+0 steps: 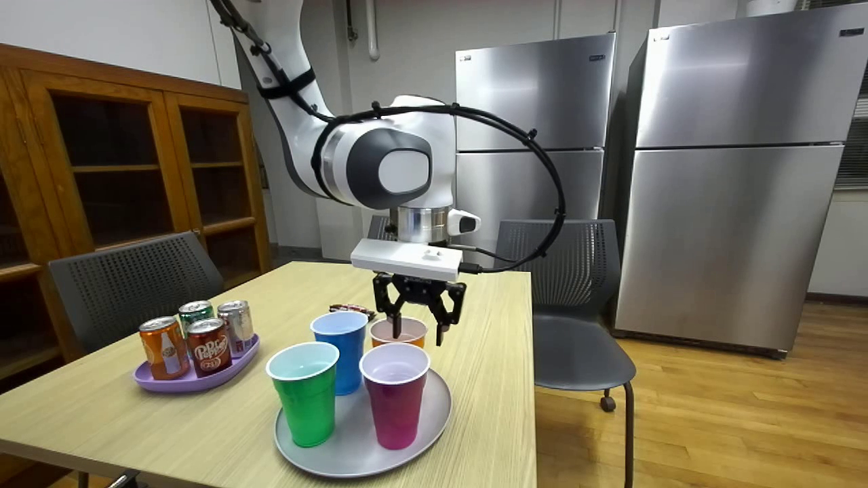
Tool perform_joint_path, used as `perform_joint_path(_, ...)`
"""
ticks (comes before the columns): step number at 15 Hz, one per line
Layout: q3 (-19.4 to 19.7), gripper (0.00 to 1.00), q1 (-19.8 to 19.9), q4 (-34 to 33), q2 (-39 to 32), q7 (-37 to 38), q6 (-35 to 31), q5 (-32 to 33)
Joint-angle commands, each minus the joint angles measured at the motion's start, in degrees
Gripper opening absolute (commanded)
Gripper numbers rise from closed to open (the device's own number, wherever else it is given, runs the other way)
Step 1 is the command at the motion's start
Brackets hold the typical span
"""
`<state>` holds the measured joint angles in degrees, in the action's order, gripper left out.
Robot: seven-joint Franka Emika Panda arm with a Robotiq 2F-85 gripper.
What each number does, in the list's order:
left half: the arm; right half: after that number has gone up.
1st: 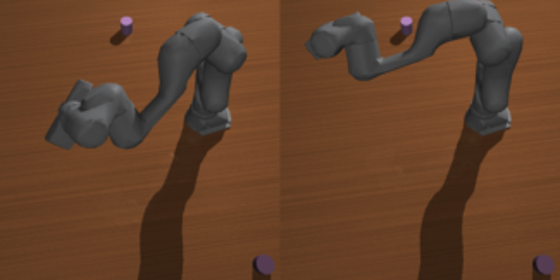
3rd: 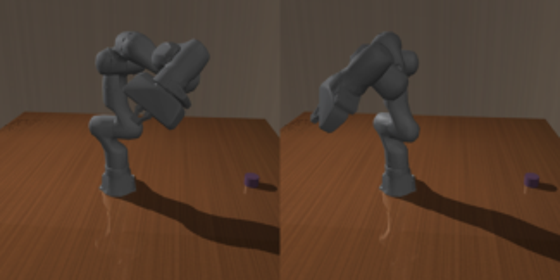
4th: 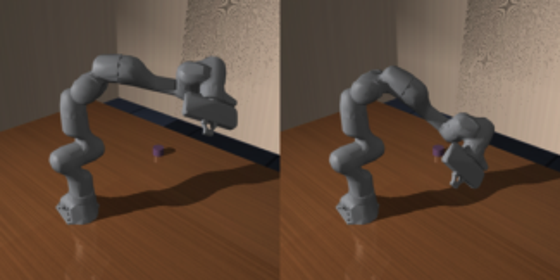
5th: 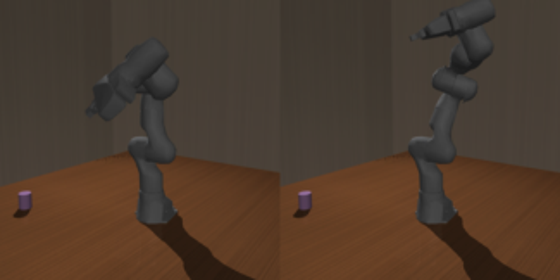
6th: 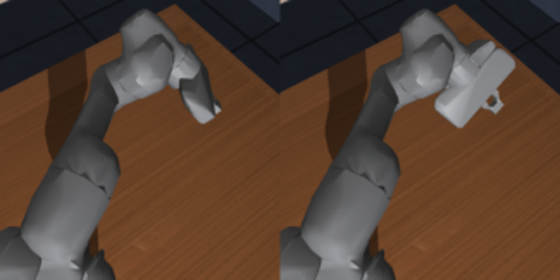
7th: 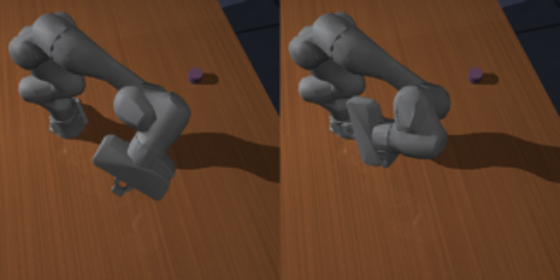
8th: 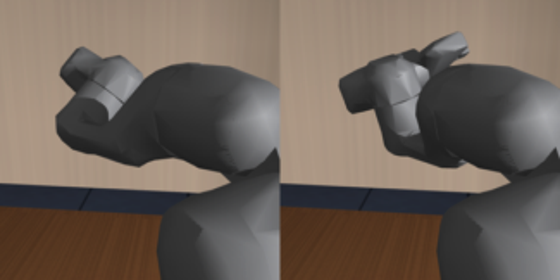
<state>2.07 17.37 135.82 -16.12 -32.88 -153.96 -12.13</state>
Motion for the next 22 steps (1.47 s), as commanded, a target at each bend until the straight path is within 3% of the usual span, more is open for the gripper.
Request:
perform_joint_path(1, -0.7, 1.0, 1.1, -0.7, 0.0, -1.9, 0.6, -0.5)
perform_joint_path(16, 4.1, 1.0, -1.3, -2.9, 5.6, 3.3, 5.5, 10.4)
perform_joint_path(22, 4.8, 1.0, -1.8, -4.0, 8.1, 3.3, 9.0, 10.7)
